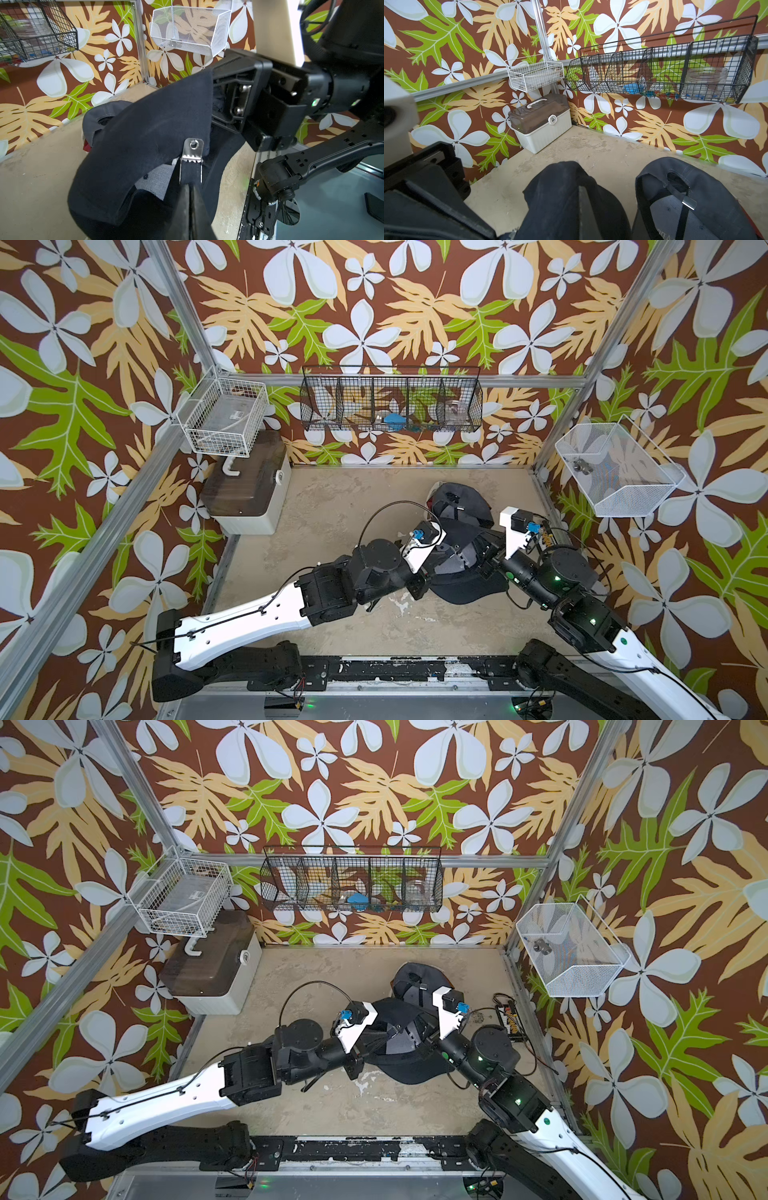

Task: Open the adjustable buckle of the baseball cap
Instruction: Open the adjustable buckle on the baseball cap, then pull the adjustable strap on the baseball cap.

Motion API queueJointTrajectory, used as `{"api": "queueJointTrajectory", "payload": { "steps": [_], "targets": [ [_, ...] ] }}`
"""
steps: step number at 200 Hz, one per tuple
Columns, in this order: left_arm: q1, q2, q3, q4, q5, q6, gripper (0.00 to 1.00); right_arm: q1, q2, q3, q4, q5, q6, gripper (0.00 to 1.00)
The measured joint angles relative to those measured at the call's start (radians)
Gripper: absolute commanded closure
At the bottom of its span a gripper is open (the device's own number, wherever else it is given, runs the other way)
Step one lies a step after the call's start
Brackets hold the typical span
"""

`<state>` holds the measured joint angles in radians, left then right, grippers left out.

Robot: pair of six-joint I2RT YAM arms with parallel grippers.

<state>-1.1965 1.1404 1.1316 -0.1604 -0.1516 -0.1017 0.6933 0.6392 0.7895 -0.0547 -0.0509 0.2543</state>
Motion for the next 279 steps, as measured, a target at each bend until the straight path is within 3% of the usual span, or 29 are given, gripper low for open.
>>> {"api": "queueJointTrajectory", "payload": {
  "steps": [28,52,115,173,279],
  "targets": [
    [0.000,-0.020,-0.019,0.002,-0.024,-0.007,0.64,0.000,0.008,-0.002,0.003,-0.002,0.008,1.00],
    [0.000,-0.065,-0.062,0.023,-0.037,-0.027,0.55,-0.001,0.015,0.009,0.004,0.000,0.025,1.00],
    [-0.079,-0.153,-0.204,0.143,-0.145,-0.033,0.52,-0.001,0.119,0.159,-0.106,0.064,0.083,1.00],
    [-0.090,-0.131,-0.195,0.220,-0.237,0.024,0.51,-0.001,0.163,0.207,-0.155,0.029,0.133,1.00],
    [-0.090,-0.028,-0.117,0.256,-0.259,0.086,0.53,-0.001,0.148,0.190,-0.147,-0.028,0.165,1.00]
  ]
}}
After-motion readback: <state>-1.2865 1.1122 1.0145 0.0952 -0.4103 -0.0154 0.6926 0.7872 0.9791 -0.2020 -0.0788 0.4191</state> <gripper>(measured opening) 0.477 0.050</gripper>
